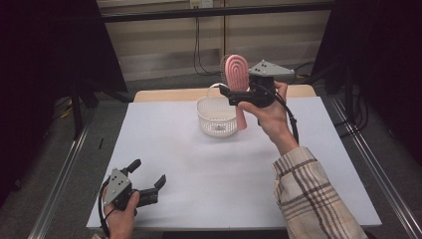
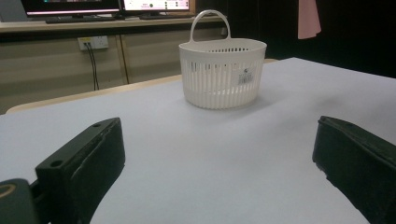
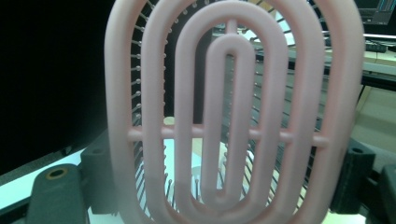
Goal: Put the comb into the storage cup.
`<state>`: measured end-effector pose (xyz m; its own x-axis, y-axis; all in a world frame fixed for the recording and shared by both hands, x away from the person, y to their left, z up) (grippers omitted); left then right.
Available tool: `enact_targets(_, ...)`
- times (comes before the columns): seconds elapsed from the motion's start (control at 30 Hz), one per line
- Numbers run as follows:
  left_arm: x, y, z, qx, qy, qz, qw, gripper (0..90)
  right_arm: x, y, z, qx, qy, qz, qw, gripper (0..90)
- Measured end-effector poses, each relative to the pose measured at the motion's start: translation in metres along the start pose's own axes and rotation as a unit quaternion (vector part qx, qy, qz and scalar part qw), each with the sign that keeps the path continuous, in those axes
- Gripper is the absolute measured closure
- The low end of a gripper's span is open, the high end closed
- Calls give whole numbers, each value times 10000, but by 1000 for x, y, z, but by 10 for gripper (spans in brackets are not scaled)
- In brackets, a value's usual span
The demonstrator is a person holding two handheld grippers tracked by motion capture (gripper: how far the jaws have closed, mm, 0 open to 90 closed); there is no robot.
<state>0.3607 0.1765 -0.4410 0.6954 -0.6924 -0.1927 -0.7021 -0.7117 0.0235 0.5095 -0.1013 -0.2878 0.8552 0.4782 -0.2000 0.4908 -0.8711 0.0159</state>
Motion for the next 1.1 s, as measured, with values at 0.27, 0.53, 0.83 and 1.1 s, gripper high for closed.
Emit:
enact_targets(0.27,0,0,0,-19,35,14,10000,25,6,4,-7,-2,38,67,10000,188)
enact_targets(0.53,0,0,-1,-51,64,-10,10000,25,17,11,-13,47,127,206,9997,188)
enact_targets(0.83,0,0,0,-22,47,32,10000,25,28,16,-20,31,180,348,9992,188)
enact_targets(1.1,0,0,-1,-29,53,40,10000,25,36,16,-26,43,188,343,9992,188)
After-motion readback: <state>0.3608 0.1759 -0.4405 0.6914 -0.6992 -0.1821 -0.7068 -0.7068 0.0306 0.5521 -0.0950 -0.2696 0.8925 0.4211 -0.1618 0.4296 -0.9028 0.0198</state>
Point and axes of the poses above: each handheld gripper's, and its own axes: x roughly forward along the jaws, z roughly out of its underside, y roughly to its right, the point moved 9 cm from there along x, roughly forward along the jaws, and after that the axes turned 7 degrees about z, right-handed, at the moved point
